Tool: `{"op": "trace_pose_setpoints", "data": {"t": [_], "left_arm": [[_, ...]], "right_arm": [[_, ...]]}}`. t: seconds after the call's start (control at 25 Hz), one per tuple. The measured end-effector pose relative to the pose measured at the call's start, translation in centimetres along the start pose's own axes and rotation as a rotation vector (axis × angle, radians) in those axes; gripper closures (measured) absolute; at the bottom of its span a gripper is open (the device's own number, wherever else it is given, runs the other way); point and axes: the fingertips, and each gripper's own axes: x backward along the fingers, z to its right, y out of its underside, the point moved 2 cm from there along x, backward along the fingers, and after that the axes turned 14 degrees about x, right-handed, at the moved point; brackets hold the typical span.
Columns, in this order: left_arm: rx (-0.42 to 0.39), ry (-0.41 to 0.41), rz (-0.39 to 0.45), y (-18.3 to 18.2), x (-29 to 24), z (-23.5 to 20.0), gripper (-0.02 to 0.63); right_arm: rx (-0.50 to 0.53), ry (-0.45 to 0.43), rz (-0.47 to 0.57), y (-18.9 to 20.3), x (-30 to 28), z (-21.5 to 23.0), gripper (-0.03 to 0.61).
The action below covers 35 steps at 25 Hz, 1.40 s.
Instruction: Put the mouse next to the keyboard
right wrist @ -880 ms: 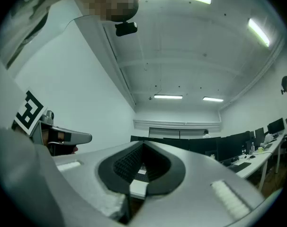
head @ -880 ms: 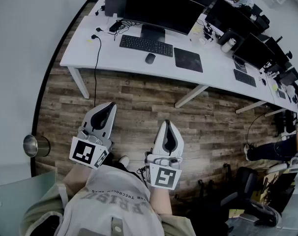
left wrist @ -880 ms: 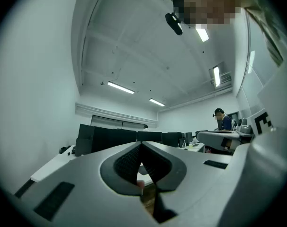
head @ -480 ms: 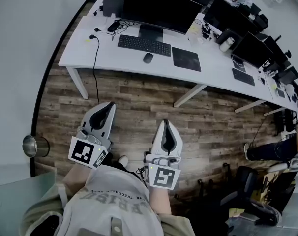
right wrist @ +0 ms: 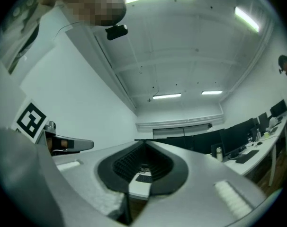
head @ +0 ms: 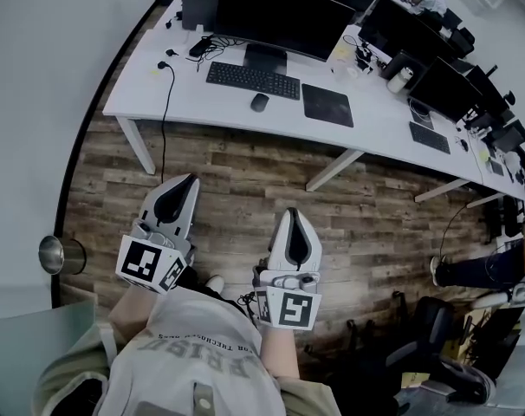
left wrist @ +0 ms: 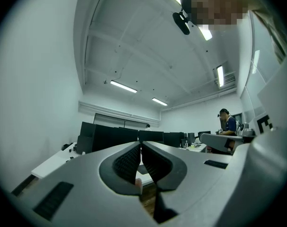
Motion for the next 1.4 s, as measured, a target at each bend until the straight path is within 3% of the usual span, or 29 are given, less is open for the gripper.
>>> {"op": "trace_pose_setpoints", "data": {"t": [0.04, 0.08, 0.16, 0.2, 0.28, 0.4, 0.8, 1.4], "left_arm": [[0.007, 0.001, -0.008, 0.1, -0.1, -0.2, 0.591], [0.009, 0.006, -0.019, 0.2, -0.2, -0.3, 0.542], [0.001, 0.018, -0.041, 0.2, -0.5, -0.5, 0.391], [-0.004, 0.021, -0.047, 0.1, -0.7, -0.7, 0.338], [-0.009, 0.027, -0.054, -0.1, -1.2, -1.0, 0.277], [-0.016, 0.025, -0.065, -0.1, -2.1, -1.8, 0.244], [-0.007, 0.014, -0.094, 0.3, -8.3, -7.3, 0.238], [0.033, 0.087, -0.160, -2.2, -23.9, -19.4, 0.238]], "right_arm": [[-0.037, -0.020, 0.005, 0.3, -0.1, 0.0, 0.535], [-0.073, -0.039, 0.005, 0.6, -0.2, 0.1, 0.465], [-0.124, -0.057, -0.002, 1.2, -0.5, 0.2, 0.255], [-0.133, -0.057, -0.007, 1.4, -0.7, 0.4, 0.222], [-0.130, -0.050, -0.014, 1.7, -1.1, 0.7, 0.221], [-0.125, -0.044, -0.024, 2.4, -2.0, 1.1, 0.221], [-0.106, -0.048, -0.069, 5.7, -8.9, 1.3, 0.221], [-0.086, 0.041, -0.159, 10.7, -27.3, 2.6, 0.221]]}}
